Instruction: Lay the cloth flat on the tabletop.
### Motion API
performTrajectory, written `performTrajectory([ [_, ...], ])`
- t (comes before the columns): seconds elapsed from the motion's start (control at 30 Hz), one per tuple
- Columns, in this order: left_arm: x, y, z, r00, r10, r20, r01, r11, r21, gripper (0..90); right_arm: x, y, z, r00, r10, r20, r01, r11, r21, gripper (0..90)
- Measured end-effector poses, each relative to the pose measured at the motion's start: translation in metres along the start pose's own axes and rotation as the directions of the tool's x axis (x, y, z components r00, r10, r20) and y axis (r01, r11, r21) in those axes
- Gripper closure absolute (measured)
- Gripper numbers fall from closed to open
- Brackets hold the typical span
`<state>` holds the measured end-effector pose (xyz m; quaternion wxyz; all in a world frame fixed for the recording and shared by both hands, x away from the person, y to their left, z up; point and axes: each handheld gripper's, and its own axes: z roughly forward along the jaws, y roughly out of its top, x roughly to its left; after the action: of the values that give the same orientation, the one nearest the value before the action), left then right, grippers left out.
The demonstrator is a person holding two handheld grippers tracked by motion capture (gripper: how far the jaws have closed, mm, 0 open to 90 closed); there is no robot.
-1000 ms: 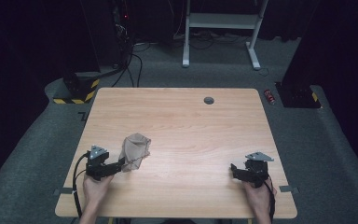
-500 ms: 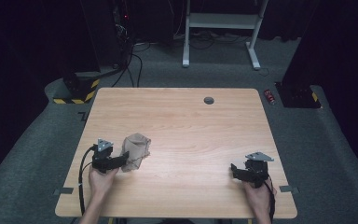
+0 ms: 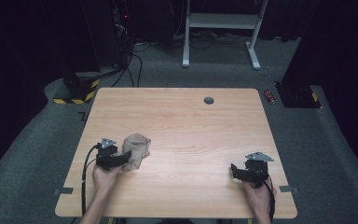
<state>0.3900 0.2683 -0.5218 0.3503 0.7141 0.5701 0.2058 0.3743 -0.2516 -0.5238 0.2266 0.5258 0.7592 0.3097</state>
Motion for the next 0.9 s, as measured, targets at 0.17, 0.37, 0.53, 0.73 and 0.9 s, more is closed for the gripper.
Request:
performTrajectory([
  [0.17, -0.0008, 0.0000, 0.0019, 0.9999, 0.010, 0.008, -0.010, 0.9999, -0.003, 39.6, 0.0000, 0.0000, 0.0001, 1.0000, 0.001, 0.000, -0.001, 1.000, 0.000, 14.6],
  [0.37, -0.0072, 0.0055, 0.0049, 0.9982, 0.054, 0.024, -0.055, 0.9982, 0.023, 54.2, 0.0001, 0.0001, 0.0001, 1.0000, 0.002, 0.001, -0.002, 1.000, 0.000, 14.7],
  [0.53, -0.0055, 0.0083, 0.0077, 0.9972, 0.054, 0.051, -0.055, 0.9982, 0.022, 66.4, 0.0001, 0.0001, 0.0001, 1.0000, 0.002, 0.001, -0.002, 1.000, 0.000, 14.7],
  [0.73, -0.0045, 0.0086, 0.0088, 0.9957, 0.028, 0.088, -0.030, 0.9993, 0.022, 81.5, 0.0002, 0.0002, 0.0001, 1.0000, 0.003, 0.001, -0.003, 1.000, 0.000, 14.8],
  [0.9, -0.0054, 0.0091, 0.0077, 0.9943, 0.026, 0.104, -0.027, 0.9995, 0.015, 83.2, 0.0002, 0.0002, 0.0001, 1.0000, 0.003, 0.001, -0.003, 1.000, 0.000, 14.8],
])
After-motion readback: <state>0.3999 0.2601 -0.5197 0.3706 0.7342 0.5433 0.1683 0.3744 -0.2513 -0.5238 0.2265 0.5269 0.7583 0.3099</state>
